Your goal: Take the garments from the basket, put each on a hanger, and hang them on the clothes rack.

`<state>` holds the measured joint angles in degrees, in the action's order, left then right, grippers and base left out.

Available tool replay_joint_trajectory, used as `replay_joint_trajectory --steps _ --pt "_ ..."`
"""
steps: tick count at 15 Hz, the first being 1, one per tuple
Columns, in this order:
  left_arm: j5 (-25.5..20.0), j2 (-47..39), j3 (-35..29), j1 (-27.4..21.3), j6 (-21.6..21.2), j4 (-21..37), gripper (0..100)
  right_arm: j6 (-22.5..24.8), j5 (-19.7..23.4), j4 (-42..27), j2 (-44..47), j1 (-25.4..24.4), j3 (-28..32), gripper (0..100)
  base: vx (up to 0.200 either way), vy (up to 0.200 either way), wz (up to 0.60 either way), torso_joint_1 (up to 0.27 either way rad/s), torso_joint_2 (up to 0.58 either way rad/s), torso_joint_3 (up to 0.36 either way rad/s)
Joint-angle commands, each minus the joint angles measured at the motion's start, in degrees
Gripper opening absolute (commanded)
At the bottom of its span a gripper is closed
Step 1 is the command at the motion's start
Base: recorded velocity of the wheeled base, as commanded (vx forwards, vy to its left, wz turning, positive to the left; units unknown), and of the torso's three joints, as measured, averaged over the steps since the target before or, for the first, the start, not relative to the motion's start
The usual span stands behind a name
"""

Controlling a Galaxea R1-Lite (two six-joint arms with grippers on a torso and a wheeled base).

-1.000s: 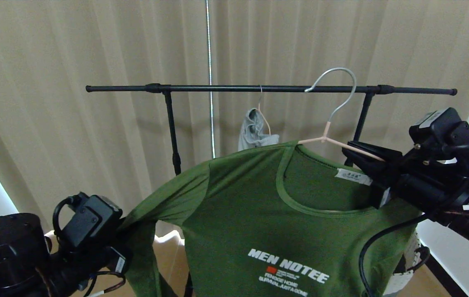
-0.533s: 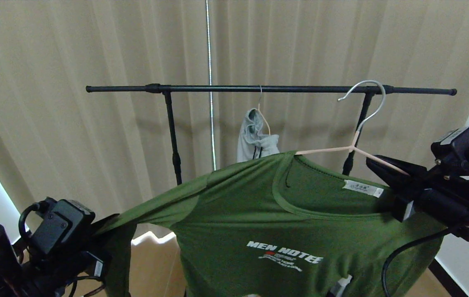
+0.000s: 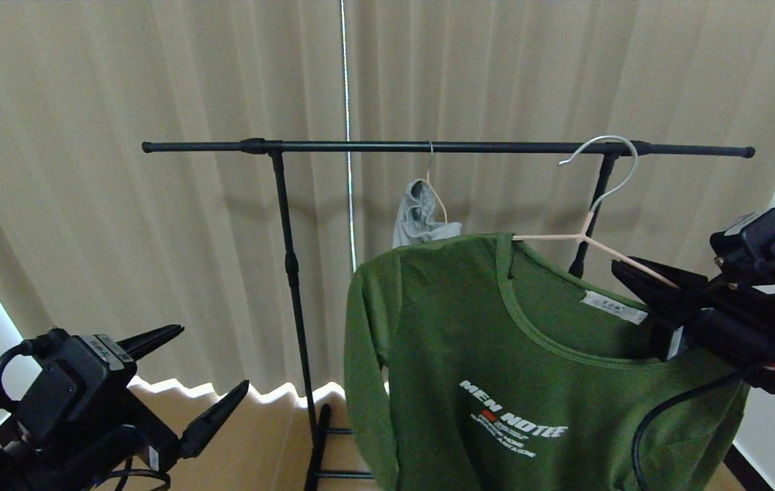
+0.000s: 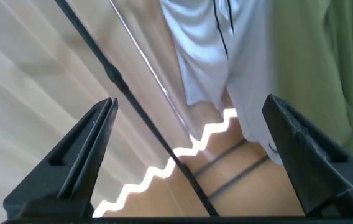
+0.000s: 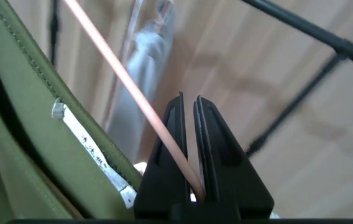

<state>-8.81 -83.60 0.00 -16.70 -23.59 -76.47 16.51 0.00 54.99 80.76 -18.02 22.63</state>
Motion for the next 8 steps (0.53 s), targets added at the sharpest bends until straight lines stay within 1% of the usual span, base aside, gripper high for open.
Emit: replay_joint_trajectory --steps 1,2,3,5,6,7,8 --pt "0.11 5.82 0.00 2.90 0.47 0.01 100 0.19 -0.09 0.03 0.36 5.01 -0.04 0 0.000 0.000 0.00 0.000 0.00 0.000" --pt "0.02 7.49 0.00 4.13 0.56 0.01 100 0.28 -0.09 0.03 0.36 6.42 0.05 0 0.000 0.000 0.00 0.000 0.00 0.000" --pt "0.11 11.36 0.00 8.70 1.00 0.01 100 0.98 -0.09 -0.06 0.54 9.67 0.14 0 0.000 0.000 0.00 0.000 0.00 0.000" --pt "0.02 16.28 0.00 14.77 3.20 0.53 100 3.53 -0.09 0.12 3.52 14.59 1.37 0 0.000 0.000 0.00 0.000 0.00 0.000" --pt "0.02 17.07 0.00 16.00 3.81 0.53 100 4.32 -0.18 0.12 4.58 16.08 1.72 0 0.000 0.000 0.00 0.000 0.00 0.000" --pt "-0.06 18.74 0.00 18.55 5.57 0.53 100 6.70 -0.35 0.20 7.66 20.39 3.04 0 0.000 0.000 0.00 0.000 0.00 0.000" --pt "0.02 19.36 0.00 19.16 6.54 0.53 100 7.05 -0.79 0.20 8.89 21.97 3.74 0 0.000 0.000 0.00 0.000 0.00 0.000"
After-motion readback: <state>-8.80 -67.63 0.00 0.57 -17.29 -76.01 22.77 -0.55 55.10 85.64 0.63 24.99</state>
